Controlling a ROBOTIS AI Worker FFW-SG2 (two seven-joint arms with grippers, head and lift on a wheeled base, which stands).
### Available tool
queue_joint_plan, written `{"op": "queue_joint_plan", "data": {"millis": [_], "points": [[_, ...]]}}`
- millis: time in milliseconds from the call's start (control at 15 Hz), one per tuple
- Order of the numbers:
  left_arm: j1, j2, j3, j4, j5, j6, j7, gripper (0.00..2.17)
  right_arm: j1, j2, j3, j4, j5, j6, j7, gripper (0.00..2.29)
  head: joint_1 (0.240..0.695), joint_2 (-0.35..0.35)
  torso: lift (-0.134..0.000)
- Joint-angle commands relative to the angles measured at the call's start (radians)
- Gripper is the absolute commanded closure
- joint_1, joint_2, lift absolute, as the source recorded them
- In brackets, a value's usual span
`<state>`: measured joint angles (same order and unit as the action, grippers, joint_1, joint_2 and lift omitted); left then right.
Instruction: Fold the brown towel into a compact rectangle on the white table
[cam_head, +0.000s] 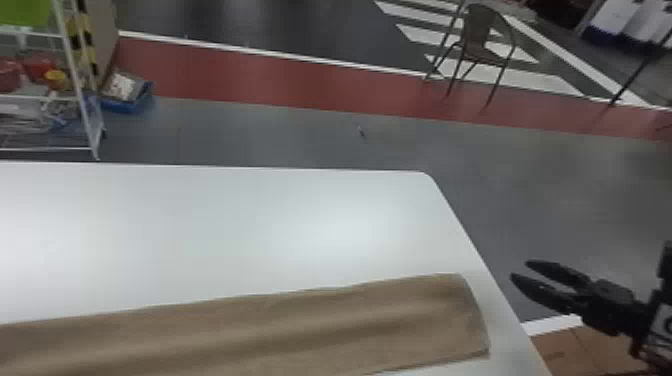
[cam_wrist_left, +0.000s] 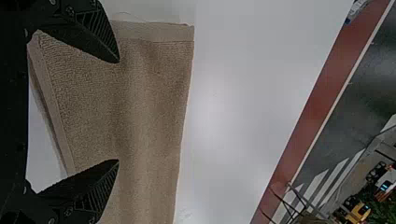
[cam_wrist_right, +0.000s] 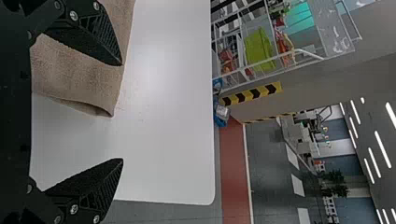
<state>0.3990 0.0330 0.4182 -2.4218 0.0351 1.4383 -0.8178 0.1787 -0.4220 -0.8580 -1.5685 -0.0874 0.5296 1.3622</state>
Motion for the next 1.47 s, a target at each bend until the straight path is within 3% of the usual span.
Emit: {"op": "queue_joint_plan", "data": {"millis": [0,1400], "points": [[0.001,-0.001,-0.004,-0.002,0.002,0.003,0.0,0.14,0.002,-0.001,-0.004,-0.005,-0.003,0.004,0.005,0.17,0.695,-0.35,-0.122],[0.001,-0.001,-0.012,-0.013,0.006,0.018,-0.007,0.14,0.004,0.009,-0.007,-0.045,-0.005,0.034,0.005,0.19,0.695,-0.35,-0.122]]}}
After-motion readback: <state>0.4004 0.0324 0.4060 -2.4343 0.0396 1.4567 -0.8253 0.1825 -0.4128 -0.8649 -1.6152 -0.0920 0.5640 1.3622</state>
